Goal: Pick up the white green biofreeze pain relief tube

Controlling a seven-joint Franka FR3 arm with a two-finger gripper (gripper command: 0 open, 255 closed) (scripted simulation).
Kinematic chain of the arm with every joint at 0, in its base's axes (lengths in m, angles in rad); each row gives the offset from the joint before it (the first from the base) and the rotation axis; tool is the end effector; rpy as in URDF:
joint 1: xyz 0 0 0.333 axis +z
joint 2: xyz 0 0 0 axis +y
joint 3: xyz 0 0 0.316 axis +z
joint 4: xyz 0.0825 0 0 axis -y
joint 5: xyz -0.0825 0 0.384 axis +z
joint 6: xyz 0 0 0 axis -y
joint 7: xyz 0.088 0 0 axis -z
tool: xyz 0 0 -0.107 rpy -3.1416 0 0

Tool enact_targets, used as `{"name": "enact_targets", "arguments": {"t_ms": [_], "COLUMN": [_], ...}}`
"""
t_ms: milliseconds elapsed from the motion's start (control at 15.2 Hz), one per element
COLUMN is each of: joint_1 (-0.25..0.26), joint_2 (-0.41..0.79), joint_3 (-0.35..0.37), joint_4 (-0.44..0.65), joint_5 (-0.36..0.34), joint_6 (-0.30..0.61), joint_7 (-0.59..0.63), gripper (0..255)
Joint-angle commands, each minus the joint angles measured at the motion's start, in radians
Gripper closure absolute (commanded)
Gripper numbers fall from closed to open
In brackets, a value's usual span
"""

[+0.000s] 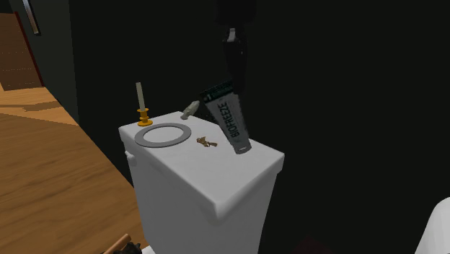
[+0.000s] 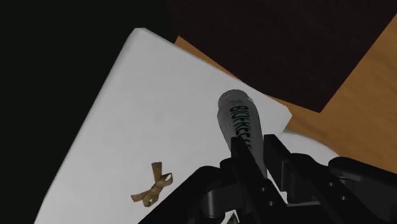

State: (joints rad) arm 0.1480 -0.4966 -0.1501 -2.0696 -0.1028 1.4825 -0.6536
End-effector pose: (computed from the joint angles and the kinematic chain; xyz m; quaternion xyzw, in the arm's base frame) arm 0.3859 -0.0258 0.6145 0.9435 0.3277 -0.0501 0.0000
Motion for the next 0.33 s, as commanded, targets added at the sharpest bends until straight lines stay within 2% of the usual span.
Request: {"name": "enact_targets", "arguments": {"t_ms": [0, 264], "joint_1": [0.001, 0.001], "joint_2": [0.008, 0.017], "joint_3": [0.001, 0.002], "joint_4": [0.033, 0.070], "joint_5": [0.001, 0.003], "joint_6": [-0.025, -0.053], "joint_7": [-0.002, -0.003], "gripper": [255, 255]}}
